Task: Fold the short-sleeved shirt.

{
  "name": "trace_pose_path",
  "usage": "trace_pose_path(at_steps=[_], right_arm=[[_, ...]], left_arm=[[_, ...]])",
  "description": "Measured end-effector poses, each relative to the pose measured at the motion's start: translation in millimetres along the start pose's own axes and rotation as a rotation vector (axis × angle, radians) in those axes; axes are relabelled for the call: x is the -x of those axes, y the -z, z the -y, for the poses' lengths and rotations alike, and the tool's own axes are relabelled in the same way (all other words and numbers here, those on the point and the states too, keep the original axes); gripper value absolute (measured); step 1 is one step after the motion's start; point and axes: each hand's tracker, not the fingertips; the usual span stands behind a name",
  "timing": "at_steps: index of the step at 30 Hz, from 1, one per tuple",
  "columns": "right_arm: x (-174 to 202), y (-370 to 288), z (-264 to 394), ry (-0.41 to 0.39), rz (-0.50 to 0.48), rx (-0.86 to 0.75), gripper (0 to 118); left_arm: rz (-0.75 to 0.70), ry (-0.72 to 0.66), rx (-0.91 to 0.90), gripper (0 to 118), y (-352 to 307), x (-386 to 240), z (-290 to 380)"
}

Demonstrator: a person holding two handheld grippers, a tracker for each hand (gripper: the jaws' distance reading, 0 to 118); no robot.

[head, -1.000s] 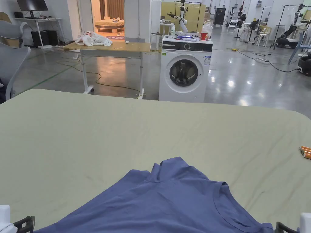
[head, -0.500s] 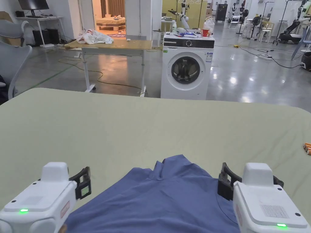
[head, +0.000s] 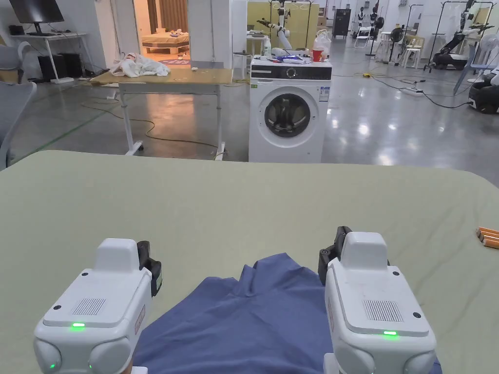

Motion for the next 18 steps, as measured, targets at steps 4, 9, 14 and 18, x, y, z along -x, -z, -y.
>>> trace_pose_path(at_steps=[4,9,14,18], right_arm=[[-1,3,5,-0.011,-0.013,-0.004,0],[-4,4,7,-0.006,-0.031,0.021,0],[-7,8,14,-0.011,-0.044,0.054,0],[-8,15,25,-0.031,-0.055,0.09,0]], left_arm=[[-0.016,0.039,0.009,0,0,12,3],[-0.076,0.06,0.143,0,4,50,22],[-0.106,0.008,0.306,0,0,111,50],[-0.113,-0.078,0.463,0,-5,152,72]])
